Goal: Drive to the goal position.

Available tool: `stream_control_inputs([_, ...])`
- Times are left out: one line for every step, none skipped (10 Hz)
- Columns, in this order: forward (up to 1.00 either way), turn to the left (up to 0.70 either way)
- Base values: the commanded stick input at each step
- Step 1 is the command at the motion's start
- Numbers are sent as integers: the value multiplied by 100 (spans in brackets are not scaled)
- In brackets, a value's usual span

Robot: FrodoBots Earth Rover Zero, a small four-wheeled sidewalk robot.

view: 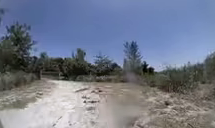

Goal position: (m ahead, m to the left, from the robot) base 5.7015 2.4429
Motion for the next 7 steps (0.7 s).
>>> stream_control_inputs([70,11])
stream_control_inputs([70,14])
stream_control_inputs([70,14])
stream_control_inputs([70,14])
stream_control_inputs([70,14])
stream_control_inputs([70,14])
stream_control_inputs([70,14])
